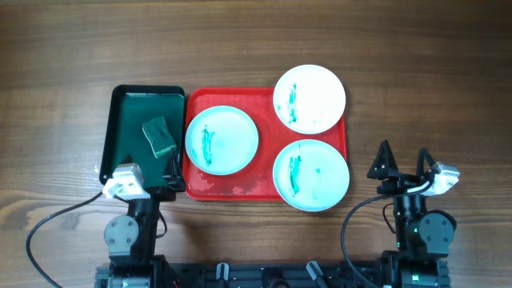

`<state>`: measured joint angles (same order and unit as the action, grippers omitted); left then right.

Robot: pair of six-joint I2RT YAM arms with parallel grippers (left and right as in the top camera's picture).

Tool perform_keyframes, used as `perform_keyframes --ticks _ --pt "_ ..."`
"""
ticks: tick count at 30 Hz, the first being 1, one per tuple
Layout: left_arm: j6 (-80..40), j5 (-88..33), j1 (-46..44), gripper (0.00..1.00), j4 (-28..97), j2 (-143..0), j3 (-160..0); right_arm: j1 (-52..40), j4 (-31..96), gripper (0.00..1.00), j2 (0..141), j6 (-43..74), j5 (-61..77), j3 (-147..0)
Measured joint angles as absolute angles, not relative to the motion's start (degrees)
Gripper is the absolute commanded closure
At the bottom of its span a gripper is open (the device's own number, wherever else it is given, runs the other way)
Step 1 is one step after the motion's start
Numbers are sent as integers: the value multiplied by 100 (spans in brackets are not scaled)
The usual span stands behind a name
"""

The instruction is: Clean dirty plates on tray and stack at the side

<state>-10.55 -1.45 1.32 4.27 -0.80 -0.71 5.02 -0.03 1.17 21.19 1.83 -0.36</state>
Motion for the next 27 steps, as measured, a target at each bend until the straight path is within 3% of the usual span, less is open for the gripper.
perform_keyframes --ticks 27 --pt "-1055 -165 132 0 904 -158 -956 502 -220 0 126 1308 1002 -403"
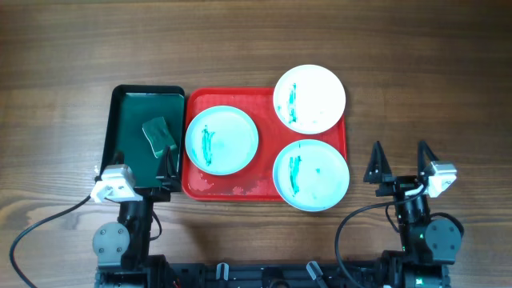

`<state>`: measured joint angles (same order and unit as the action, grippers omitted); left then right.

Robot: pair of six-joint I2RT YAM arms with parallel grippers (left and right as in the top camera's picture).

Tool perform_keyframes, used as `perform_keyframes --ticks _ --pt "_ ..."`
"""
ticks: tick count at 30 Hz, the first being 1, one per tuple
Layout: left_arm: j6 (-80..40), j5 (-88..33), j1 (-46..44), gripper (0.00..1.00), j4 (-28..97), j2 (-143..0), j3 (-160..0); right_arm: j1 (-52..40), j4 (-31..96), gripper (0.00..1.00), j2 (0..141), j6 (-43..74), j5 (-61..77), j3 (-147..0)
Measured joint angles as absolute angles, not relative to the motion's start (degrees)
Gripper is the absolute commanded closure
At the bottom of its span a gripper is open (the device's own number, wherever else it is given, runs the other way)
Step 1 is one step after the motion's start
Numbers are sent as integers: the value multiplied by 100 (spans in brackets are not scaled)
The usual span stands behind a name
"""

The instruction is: Clean dirty plates on tray and stack at the side

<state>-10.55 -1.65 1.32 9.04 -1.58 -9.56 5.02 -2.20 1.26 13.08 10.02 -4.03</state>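
Three plates smeared with green lie on the red tray [240, 190]. A pale blue plate [222, 140] is at the left, a white plate [310, 98] at the back right, and another pale blue plate [310, 174] at the front right. A green sponge [158, 134] lies in the dark green tray [136, 100]. My left gripper [146, 164] is open over that tray's front end. The sponge sits just beyond its fingertips, close to the right finger. My right gripper [400, 164] is open and empty, over the table right of the red tray.
The green and red trays stand side by side in the middle of the wooden table [64, 80]. The white plate overhangs the red tray's back right corner. Cables run from both arm bases along the front edge.
My left wrist has shifted a little to the left and toward the front, with its fingers still over the green tray. My right gripper's fingers stand slightly wider apart. The plates and sponge have not moved.
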Motion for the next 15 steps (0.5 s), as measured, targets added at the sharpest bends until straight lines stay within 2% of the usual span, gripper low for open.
perform_keyframes --ticks 9,15 --pt "-1052 -165 132 0 1426 -504 -1422 499 -351 0 128 1269 1404 -429" --pt "-1052 -165 132 0 1997 -1214 -2130 502 -167 0 368 1162 1566 -749"
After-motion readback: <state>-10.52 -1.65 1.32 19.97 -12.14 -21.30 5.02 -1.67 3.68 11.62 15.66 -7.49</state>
